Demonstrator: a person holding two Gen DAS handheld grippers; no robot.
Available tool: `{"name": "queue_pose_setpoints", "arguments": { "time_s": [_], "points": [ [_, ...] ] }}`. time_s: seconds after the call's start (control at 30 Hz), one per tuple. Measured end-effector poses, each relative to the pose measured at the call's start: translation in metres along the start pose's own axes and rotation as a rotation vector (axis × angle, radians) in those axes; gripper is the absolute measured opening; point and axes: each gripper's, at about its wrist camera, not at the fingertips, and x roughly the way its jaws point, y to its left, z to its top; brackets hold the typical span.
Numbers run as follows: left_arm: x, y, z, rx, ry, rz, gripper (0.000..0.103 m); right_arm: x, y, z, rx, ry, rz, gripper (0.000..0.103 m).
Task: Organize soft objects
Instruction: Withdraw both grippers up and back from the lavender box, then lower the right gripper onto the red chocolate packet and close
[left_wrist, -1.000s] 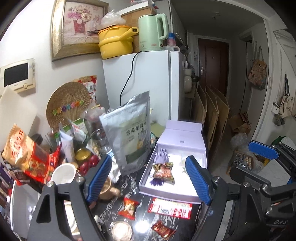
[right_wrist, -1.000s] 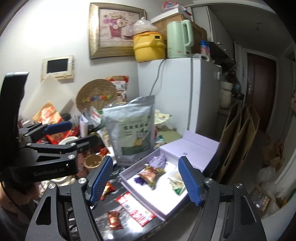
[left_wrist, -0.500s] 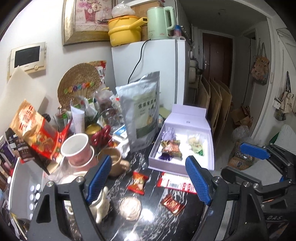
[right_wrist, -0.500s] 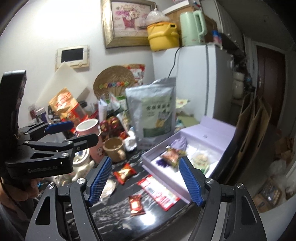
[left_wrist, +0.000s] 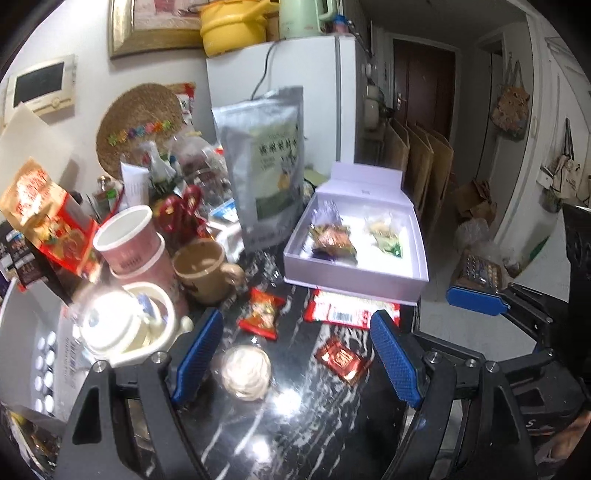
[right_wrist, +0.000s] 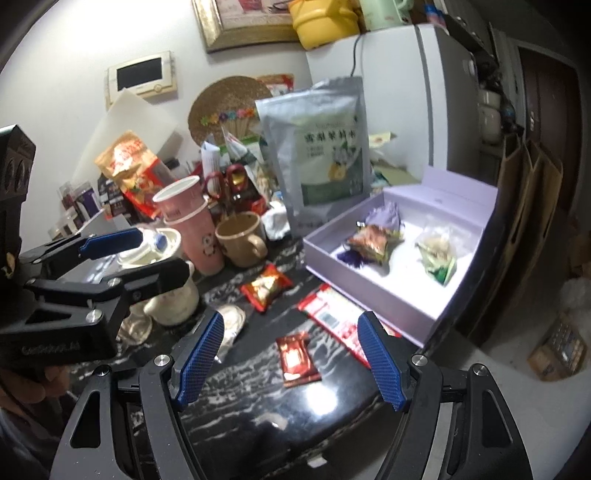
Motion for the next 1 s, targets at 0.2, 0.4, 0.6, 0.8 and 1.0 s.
{"name": "queue_pose_setpoints", "arguments": {
  "time_s": [0.2, 0.4, 0.6, 0.8, 1.0],
  "points": [
    [0.02, -0.002, -0.021, -0.031, 0.055, -0.02, 0.082, 0.015, -0.007, -0.021, 0.017, 0.05, 0.007, 0.076],
    [0.034, 0.003, -0.037, -0.071, 0.082, -0.017, 0.082, 0.028, -0.014, -0.034, 0.03, 0.086, 0.005, 0.076],
    [0.048, 0.008, -0.051, -0.084, 0.124, 0.007, 0.082, 0.049, -0.015, -0.045, 0.006, 0.12, 0.01, 0.074],
    [0.061, 0.021, -0.061, -0.107, 0.168, 0.036, 0.082, 0.073, -0.014, -0.051, 0.007, 0.168, 0.023, 0.071],
    [0.071, 0.035, -0.07, -0.152, 0.197, 0.034, 0.082, 0.099, -0.003, -0.054, -0.077, 0.201, -0.028, 0.065]
  ]
}}
